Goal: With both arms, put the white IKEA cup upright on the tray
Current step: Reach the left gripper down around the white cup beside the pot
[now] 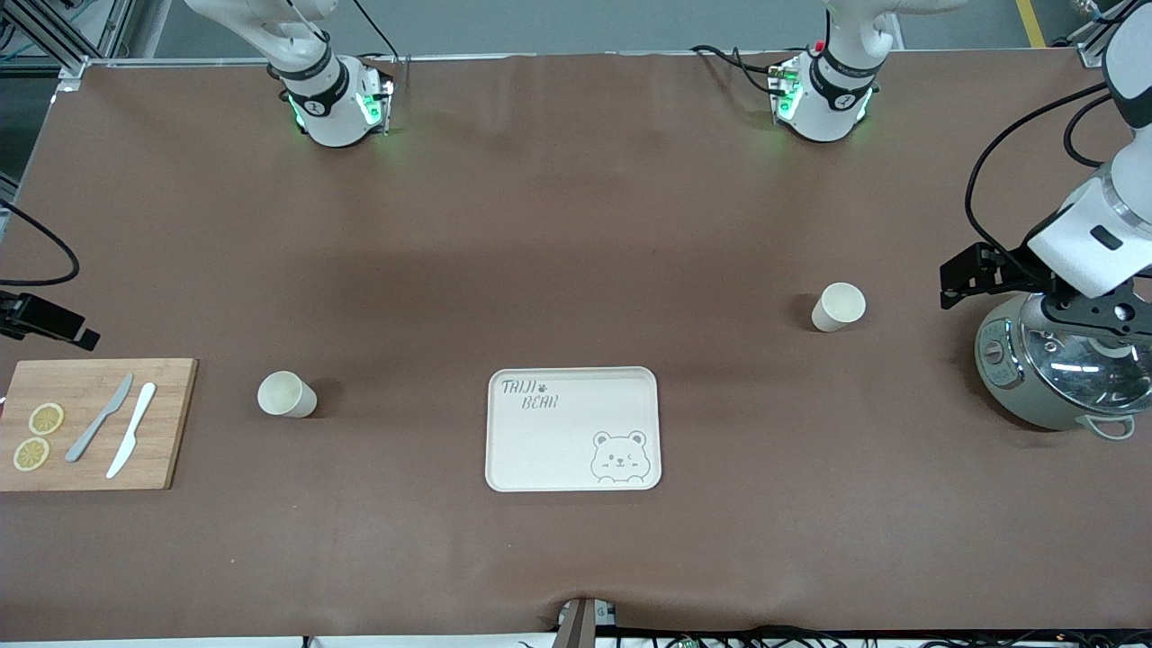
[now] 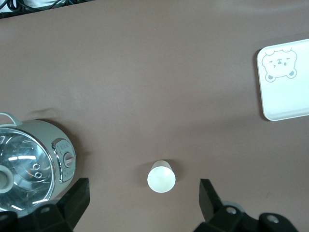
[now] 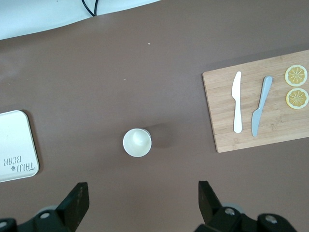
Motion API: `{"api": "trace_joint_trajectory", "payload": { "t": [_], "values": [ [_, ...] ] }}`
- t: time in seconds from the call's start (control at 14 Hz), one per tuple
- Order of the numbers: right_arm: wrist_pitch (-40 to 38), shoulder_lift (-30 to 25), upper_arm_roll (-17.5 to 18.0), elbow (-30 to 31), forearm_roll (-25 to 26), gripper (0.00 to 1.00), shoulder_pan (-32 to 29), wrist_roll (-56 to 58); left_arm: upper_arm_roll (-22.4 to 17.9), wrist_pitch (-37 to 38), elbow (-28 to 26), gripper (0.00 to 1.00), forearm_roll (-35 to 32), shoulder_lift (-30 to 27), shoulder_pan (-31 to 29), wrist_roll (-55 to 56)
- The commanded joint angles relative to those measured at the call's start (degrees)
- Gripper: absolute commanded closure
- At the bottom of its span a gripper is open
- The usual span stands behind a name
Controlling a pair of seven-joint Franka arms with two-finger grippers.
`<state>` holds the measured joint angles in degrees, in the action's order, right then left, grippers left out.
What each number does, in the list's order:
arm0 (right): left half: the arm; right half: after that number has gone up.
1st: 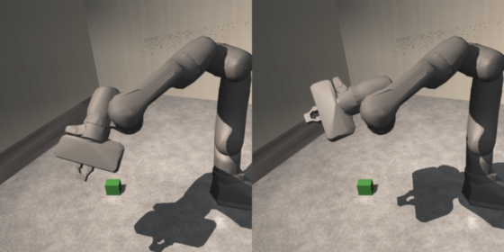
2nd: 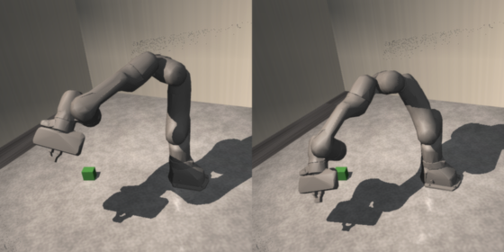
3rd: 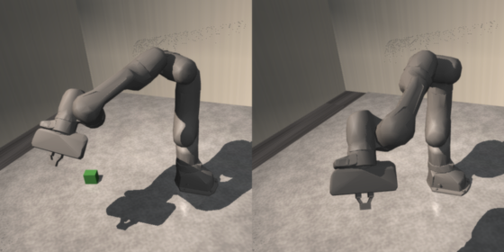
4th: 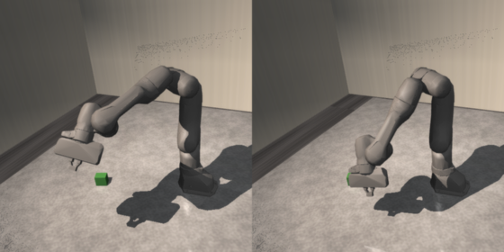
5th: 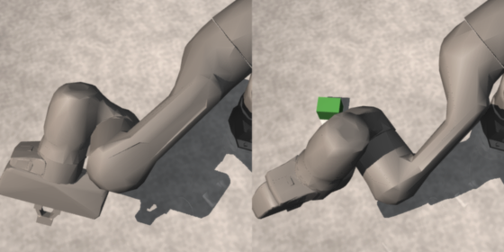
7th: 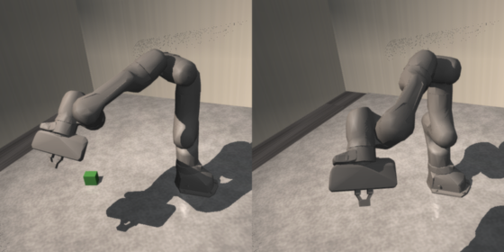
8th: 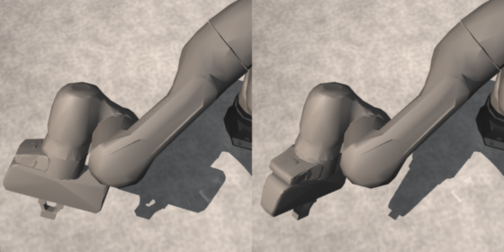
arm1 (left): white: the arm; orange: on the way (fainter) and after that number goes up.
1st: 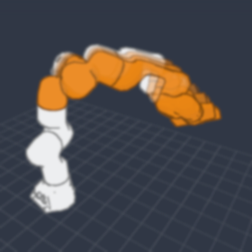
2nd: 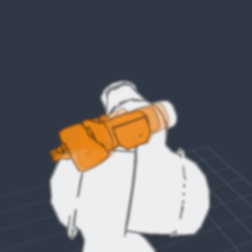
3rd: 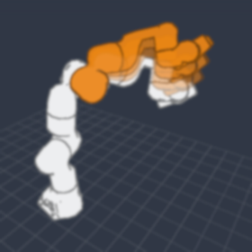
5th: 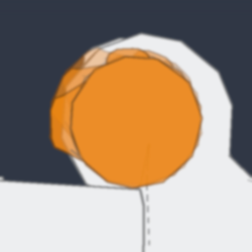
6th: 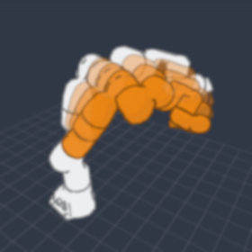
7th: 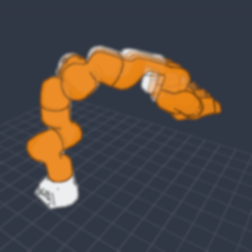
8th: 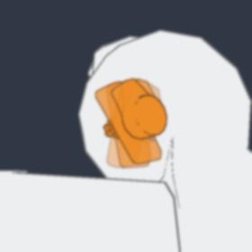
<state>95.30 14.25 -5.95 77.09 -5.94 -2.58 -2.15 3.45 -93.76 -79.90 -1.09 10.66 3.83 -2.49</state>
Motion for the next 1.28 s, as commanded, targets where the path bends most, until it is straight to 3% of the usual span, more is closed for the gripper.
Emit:
{"api": "trace_joint_trajectory", "payload": {
  "t": [0.0, 0.21, 0.57, 0.78, 1.0, 1.21],
  "values": [
    [-0.6, -0.2, 0.3, -0.4, 0.8, 0.00, -0.2, 0.3, 0.2, 0.5, 0.0, 0.00, -1.5, -0.3, -0.1, 0.6],
    [-0.6, -0.2, 0.3, -0.4, 0.8, 0.00, -0.2, 0.3, 0.3, 0.7, -0.2, 0.00, -0.8, -0.2, -1.3, 0.1],
    [-0.6, -0.2, 0.4, -0.4, 0.8, 0.00, -0.2, 0.3, 0.4, 1.8, -8.5, 0.00, -0.7, -0.9, -3.1, -2.5],
    [-0.6, -0.2, 0.4, -0.4, 0.8, 0.00, -0.2, 0.3, 0.8, -7.1, -20.4, 0.00, -0.7, -5.4, -6.0, -6.1],
    [-0.7, -0.2, 0.3, -0.1, 0.8, 0.00, -0.1, 0.3, 0.9, -28.0, -39.1, 0.00, -0.8, -11.9, -6.2, -6.7],
    [-0.9, 0.1, 0.4, 0.0, 0.8, 0.00, 0.3, 0.1, 1.0, -35.2, -47.5, 0.00, -0.8, -12.2, -7.5, -6.9]
  ]
}}
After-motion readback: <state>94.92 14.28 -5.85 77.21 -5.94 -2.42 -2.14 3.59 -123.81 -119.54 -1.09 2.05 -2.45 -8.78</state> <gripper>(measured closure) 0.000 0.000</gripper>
